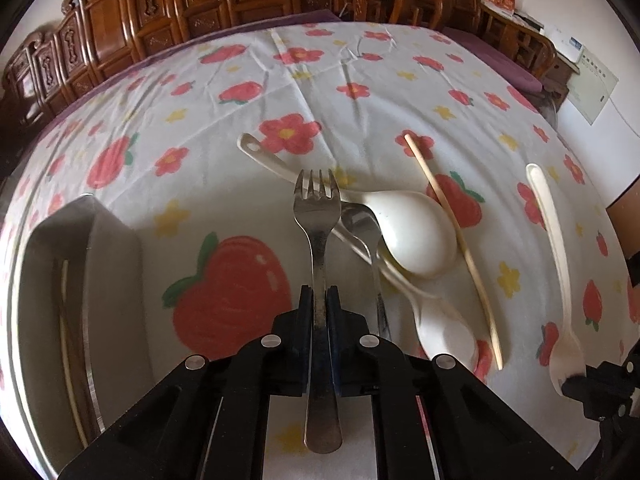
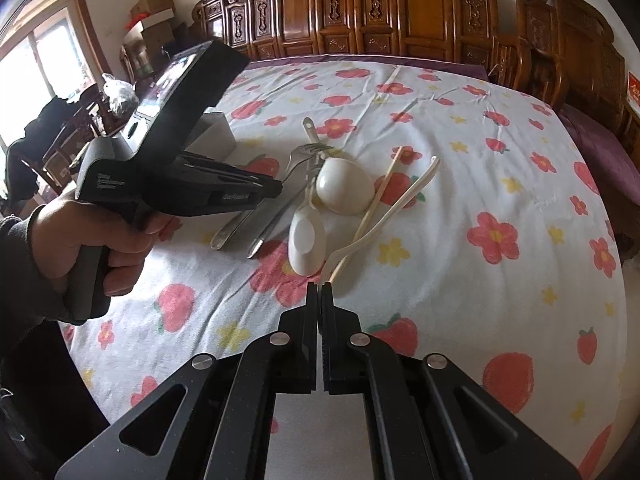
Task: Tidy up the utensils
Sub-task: 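Grasp a steel fork with the left tool while the right tool lifts the white fork, then carry the steel fork and white fork over the tray with both tools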
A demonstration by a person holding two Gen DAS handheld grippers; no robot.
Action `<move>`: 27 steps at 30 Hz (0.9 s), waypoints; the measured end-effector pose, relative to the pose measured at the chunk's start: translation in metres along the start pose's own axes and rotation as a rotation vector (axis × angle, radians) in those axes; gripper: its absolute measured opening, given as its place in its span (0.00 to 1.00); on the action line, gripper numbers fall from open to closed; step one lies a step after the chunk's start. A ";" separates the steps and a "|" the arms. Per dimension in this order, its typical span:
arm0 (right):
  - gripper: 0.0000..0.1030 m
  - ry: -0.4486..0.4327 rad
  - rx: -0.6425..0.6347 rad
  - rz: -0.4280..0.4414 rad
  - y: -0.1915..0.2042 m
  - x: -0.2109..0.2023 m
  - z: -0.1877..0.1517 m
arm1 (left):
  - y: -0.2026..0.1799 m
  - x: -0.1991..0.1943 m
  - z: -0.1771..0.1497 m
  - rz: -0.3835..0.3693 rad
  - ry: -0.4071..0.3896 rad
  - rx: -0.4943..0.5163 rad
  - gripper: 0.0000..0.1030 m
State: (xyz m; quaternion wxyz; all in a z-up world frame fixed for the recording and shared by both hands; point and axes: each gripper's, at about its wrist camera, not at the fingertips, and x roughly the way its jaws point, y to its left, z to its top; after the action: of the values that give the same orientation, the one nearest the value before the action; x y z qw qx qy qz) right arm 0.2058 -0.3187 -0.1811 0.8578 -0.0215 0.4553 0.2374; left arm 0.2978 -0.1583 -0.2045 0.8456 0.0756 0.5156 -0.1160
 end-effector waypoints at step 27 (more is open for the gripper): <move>0.02 -0.033 -0.115 0.041 0.082 -0.001 0.032 | 0.083 -0.121 -0.031 0.000 -0.204 -0.040 0.07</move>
State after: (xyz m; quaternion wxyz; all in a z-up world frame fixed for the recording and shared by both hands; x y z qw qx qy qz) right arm 0.1947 -0.2382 -0.1472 0.8575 -0.0573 0.4272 0.2811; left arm 0.2411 -0.0566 -0.1104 0.8950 0.0468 0.4290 -0.1127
